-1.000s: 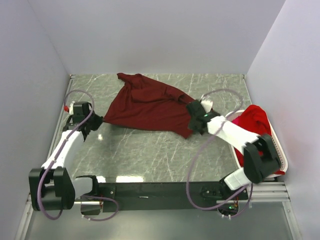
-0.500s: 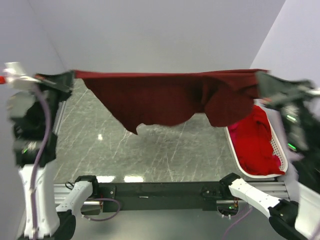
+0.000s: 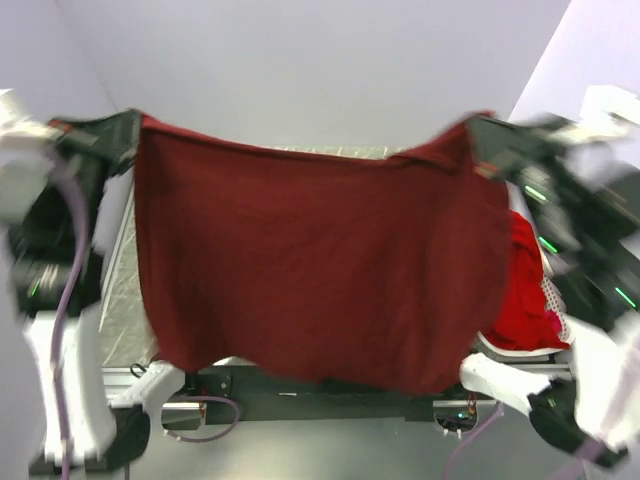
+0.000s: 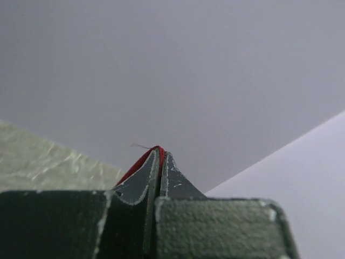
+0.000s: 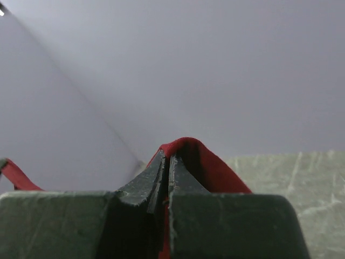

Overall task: Fold and stack the t-shirts
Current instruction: Flatten the tshirt out

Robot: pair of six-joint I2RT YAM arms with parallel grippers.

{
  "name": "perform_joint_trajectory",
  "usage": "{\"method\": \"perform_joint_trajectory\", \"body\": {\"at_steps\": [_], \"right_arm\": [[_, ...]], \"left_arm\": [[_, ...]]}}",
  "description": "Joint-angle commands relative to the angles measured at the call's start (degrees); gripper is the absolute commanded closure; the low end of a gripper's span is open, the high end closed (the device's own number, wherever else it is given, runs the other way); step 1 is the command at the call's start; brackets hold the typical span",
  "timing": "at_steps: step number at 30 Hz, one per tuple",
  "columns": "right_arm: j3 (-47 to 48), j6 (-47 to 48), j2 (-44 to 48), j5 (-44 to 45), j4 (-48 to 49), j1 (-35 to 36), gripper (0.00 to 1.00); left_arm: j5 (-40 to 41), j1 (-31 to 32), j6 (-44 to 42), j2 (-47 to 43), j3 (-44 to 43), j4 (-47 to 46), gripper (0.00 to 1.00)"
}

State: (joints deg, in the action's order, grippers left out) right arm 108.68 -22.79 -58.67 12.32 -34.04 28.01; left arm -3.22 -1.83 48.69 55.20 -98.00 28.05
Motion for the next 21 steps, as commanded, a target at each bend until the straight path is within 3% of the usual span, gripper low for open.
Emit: {"method": "perform_joint_trajectory", "body": {"at_steps": [1,6,8,11,13,15,17,20,21], "right_arm": [[-2.69,3.62,-8.28,-1.85,9.15,-1.55,1.0],[8.01,2.13,-26.17,-11.17,15.05,-8.49,1.0],[19.99,2.83,-31.91,-12.14,14.1,-9.11,1.0],[37.57,3.97,-43.15,-12.14,11.55,-9.2,1.0],[41.51,4.85,-44.16,-11.7,13.11,-9.2,1.0],[37.24,6.34,-39.78,-10.65,18.8,-9.2,1.0],[28.71,7.23,-34.35,-8.89,22.6,-9.2,1.0],[20.98,7.4,-29.68,-7.75,22.09,-9.2,1.0],[18.34,7.14,-28.26,-7.4,22.0,-9.2,1.0]], "left_arm": [[-0.64,-0.46,-1.58,7.1,4.38,-5.54,0.99],[-3.63,-0.9,0.17,19.66,2.83,-18.09,0.99],[-5.39,-0.99,0.53,26.75,-1.56,-20.23,0.99],[-8.46,-1.25,0.27,36.69,-16.14,-19.18,0.99],[-9.86,-1.43,-0.08,40.32,-27.48,-17.25,0.99],[-10.22,-1.78,-1.05,43.58,-35.37,-15.93,0.99],[-11.71,-3.35,-0.35,43.77,-36.91,-16.1,0.99],[-13.82,-5.55,1.49,40.01,-30.09,-19.25,0.99],[-13.83,-5.91,1.67,38.68,-24.06,-20.22,0.99]]}}
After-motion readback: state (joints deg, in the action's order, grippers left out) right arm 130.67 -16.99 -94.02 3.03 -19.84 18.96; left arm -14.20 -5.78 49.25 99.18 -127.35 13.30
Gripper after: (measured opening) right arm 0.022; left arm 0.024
